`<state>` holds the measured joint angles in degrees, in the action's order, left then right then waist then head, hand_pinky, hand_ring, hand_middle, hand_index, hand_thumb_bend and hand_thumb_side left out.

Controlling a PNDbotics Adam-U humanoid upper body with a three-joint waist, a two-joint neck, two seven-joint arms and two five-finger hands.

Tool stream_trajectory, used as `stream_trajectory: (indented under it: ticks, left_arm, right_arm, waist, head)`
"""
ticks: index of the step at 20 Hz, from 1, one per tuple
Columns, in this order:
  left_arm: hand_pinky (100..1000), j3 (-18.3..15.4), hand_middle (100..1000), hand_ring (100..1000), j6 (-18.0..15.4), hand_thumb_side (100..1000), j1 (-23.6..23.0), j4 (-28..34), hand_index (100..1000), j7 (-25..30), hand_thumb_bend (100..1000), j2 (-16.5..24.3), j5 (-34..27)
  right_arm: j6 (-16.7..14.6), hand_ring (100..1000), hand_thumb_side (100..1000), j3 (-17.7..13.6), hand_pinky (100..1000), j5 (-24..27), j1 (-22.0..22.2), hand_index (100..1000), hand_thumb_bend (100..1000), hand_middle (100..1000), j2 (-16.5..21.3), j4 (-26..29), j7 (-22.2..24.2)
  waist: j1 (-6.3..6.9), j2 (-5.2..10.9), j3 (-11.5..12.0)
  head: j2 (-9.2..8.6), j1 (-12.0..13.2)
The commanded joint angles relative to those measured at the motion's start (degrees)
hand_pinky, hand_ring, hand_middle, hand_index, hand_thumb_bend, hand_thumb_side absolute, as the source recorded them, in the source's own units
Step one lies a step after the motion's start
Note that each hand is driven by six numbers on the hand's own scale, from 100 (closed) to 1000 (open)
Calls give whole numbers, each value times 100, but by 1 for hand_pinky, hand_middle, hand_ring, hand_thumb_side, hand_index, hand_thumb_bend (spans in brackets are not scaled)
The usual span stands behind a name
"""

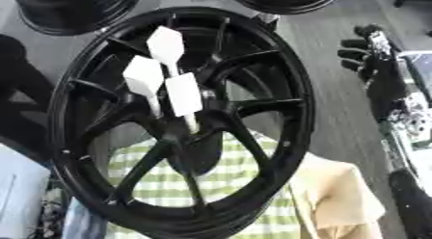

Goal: Pull the pin out of the wheel hub.

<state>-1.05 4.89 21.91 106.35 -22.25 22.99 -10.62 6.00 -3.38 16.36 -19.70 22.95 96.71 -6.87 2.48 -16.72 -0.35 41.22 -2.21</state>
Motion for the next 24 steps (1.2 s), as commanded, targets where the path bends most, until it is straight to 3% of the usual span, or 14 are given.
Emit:
stream_trajectory:
  ticks: [1,6,10,12,17,22,24]
  left_arm:
    - [761,158,794,673,40,709,370,288,795,228,239,568,226]
    - [766,625,806,679,292,688,1112,443,809,686,235,1318,439]
    - [766,561,806,679,394,688,1288,423,809,945,235,1793,174]
    - [777,668,804,698,473,678,1430,560,823,1059,261,1984,178]
    - [790,1401,808,724,914,718,2172,755,836,1525,256,2742,453]
    - [802,2119,817,740,1346,752,2870,822,852,1967,250,3459,108]
    - [807,2383,819,745,1457,758,3113,824,857,2130,265,3568,-52]
  right_arm:
    - [-17,768,818,-76,841,-38,3,856,100,709,173,124,-41]
    - [-25,768,819,-130,841,-52,73,856,100,708,214,135,-100]
    - [-24,768,819,-129,841,-46,62,856,100,708,197,142,-109]
    - [-13,768,821,-99,840,-75,93,855,100,708,256,139,-90]
    - [-1,768,824,-76,840,-143,99,855,100,708,310,163,-69]
    - [10,768,825,-24,840,-167,59,855,100,709,264,192,-26]
    - [16,768,824,-7,840,-169,45,855,100,709,245,199,-10]
  waist:
    - [14,101,-12]
    - [72,125,-4]
    - [54,111,-23]
    - [165,148,-60]
    - [240,117,-115]
    - [208,77,-216]
    - [199,72,-252]
  head:
    - [12,-41]
    - [46,-53]
    - [34,-27]
    - [42,-142]
    - [-33,-256]
    - [-83,-211]
    - [-102,-218]
